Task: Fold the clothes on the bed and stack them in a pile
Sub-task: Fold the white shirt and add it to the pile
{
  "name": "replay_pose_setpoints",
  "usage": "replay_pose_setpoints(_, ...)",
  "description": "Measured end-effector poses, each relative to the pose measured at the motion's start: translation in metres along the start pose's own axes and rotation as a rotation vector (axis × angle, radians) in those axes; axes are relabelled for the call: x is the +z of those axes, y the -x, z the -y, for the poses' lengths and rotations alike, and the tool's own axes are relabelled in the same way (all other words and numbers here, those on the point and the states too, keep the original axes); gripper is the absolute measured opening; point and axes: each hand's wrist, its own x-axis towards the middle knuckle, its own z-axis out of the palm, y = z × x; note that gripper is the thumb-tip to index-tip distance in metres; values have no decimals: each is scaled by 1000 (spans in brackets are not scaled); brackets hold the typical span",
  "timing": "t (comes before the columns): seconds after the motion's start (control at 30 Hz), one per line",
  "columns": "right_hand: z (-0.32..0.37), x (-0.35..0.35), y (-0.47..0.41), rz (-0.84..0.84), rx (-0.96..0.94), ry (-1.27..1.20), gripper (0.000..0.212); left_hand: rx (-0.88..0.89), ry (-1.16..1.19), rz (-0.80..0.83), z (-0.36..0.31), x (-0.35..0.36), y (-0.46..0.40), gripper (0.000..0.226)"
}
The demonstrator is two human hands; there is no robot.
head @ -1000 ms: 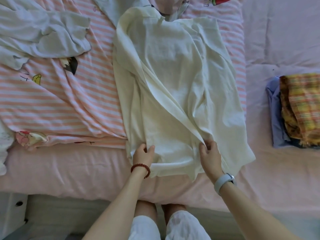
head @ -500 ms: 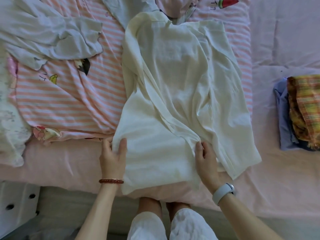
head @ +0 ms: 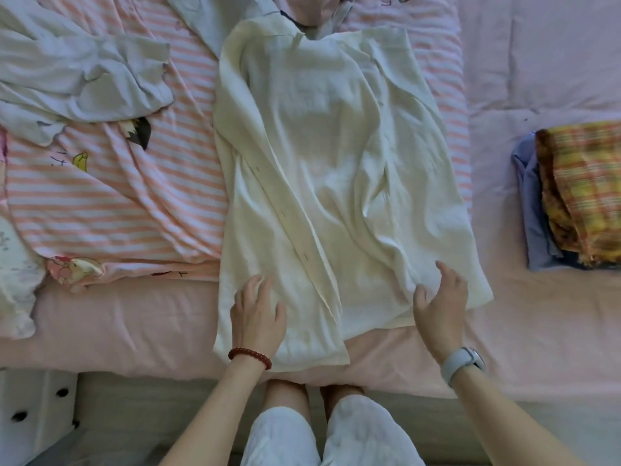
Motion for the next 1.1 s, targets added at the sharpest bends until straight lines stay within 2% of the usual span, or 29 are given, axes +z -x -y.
replay_pose_setpoints(0.1, -11, -14, -34, 5, 70, 55, 66, 157, 26, 61, -38, 14, -13, 48)
replay_pose_setpoints(0.17, -23, -21, -55, 30, 177, 28, 69, 230, 87, 71, -62, 19, -24, 47)
replay_pose_setpoints(0.2, -29, -25, -65, 62, 260, -40, 63, 253, 121, 80, -74, 21, -30, 47)
replay_pose_setpoints(0.27, -32, -33, -75, 150, 342, -202, 26, 232, 246, 114, -96, 20, -43, 46)
replay_pose_setpoints(0.3, -32, -36, -75, 138, 312, -214, 16, 189, 336, 132, -106, 18, -49, 46)
replay_pose_setpoints(0.33, -32, -38, -73, 75, 250, -174, 17, 150, 413, 142, -116, 16, -55, 46)
replay_pose_setpoints(0.4, -28, -43, -59, -139, 28, -50, 6, 164, 446, 107, -135, 13, -66, 41)
replay_pose_setpoints(0.43, -23, -46, -48, -180, -127, -23, 6, 188, 446, 85, -143, 12, -71, 39)
replay_pose_setpoints(0.47, -18, -47, -35, -133, -297, -1, 16, 198, 467, 77, -151, 11, -76, 37)
replay_pose_setpoints(0.5, -14, -45, -23, 38, -452, 0, 27, 174, 518, 94, -158, 10, -81, 34)
replay_pose_setpoints(0.53, -11, -42, -11, 291, -539, 15, 38, 116, 605, 140, -164, 8, -85, 32)
replay_pose_setpoints(0.57, -8, -37, -1, 541, -581, 62, 46, 42, 716, 214, -169, 7, -89, 28)
replay_pose_setpoints(0.6, -8, -31, 8, 722, -609, 123, 49, -10, 784, 283, -172, 7, -92, 25)
replay_pose_setpoints(0.67, -10, -19, 17, 876, -611, 191, 47, 30, 643, 361, -173, 10, -93, 23)
replay_pose_setpoints(0.73, -15, -13, 20, 825, -494, 93, 42, 14, 496, 308, -170, 17, -96, 15)
replay_pose_setpoints(0.77, -17, -11, 19, 714, -396, 3, 40, -28, 513, 276, -168, 20, -98, 9)
replay_pose_setpoints(0.87, -19, -10, 3, 258, -107, -168, 40, -174, 687, 220, -163, 23, -102, 11)
replay_pose_setpoints(0.9, -19, -9, -7, 174, -40, -195, 43, -194, 708, 205, -160, 23, -102, 11)
replay_pose_setpoints(0.93, -17, -8, -17, 150, 15, -207, 48, -196, 721, 201, -157, 23, -100, 11)
replay_pose_setpoints(1.0, -13, -3, -37, 220, 110, -181, 56, -184, 713, 202, -150, 23, -95, 13)
replay_pose_setpoints(1.03, -10, 2, -45, 265, 155, -168, 53, -174, 699, 201, -146, 23, -92, 15)
replay_pose_setpoints(1.1, -6, 13, -57, 316, 222, -226, 25, -172, 700, 204, -142, 21, -88, 16)
